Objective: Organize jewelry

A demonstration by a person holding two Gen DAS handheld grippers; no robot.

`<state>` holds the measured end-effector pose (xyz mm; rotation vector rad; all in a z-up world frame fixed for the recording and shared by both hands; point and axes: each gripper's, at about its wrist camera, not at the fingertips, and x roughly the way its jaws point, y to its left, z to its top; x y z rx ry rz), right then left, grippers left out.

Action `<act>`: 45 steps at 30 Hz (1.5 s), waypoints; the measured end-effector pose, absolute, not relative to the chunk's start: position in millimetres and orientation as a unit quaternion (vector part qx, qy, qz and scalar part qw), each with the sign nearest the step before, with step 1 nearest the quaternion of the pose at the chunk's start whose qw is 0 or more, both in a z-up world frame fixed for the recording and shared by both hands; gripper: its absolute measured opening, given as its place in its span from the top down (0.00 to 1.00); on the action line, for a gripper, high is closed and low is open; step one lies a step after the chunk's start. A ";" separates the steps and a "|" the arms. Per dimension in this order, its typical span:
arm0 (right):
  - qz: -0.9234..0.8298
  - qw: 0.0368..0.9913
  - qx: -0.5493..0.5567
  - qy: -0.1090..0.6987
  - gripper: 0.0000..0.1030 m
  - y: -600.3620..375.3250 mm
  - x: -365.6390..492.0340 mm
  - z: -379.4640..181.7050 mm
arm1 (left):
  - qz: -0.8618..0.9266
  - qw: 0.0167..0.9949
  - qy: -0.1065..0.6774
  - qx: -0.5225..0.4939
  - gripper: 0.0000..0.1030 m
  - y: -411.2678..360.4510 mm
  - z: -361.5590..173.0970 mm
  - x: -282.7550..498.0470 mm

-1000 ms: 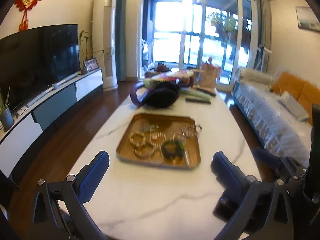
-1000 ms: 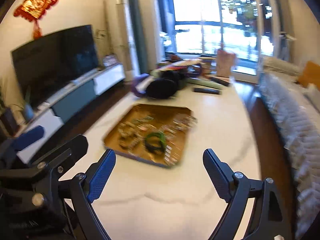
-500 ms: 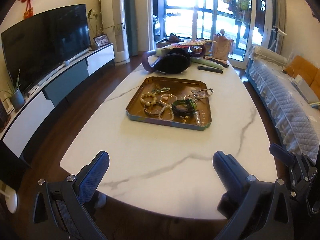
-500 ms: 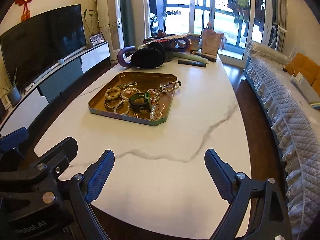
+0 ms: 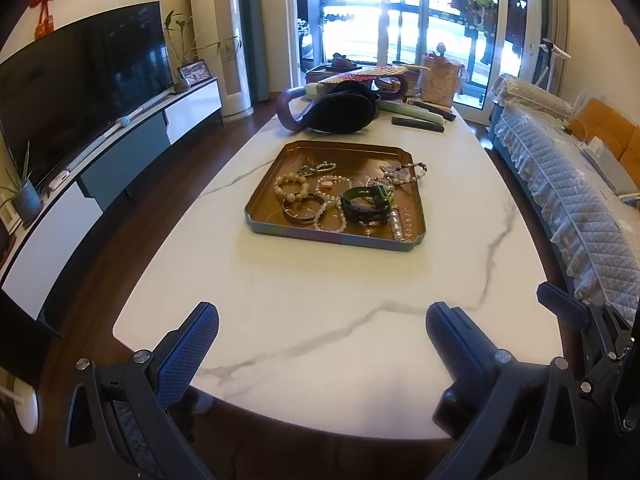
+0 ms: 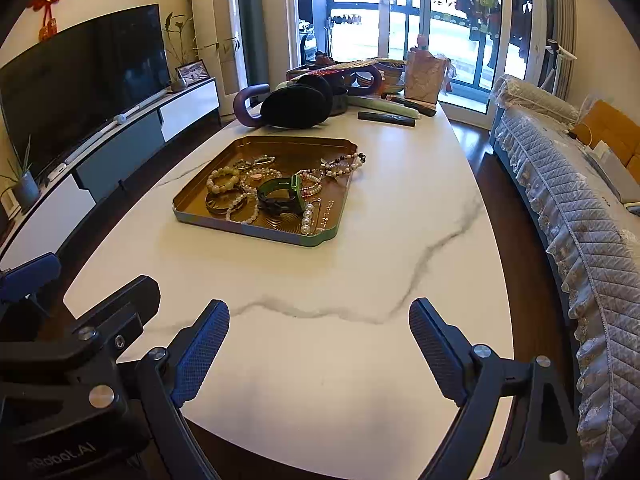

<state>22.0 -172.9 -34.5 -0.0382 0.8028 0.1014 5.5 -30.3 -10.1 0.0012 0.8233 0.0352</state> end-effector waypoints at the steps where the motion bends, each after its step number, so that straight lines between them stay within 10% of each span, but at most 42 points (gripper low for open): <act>1: 0.050 0.919 -0.019 0.391 0.12 -173.1 21.4 -34.4 | 0.015 0.916 0.401 0.001 0.00 -30.3 -10.0 5.3; 45: 0.052 0.918 -0.015 0.393 0.12 -181.4 19.8 -38.5 | 0.001 0.908 0.418 0.000 0.00 -33.3 -14.8 8.8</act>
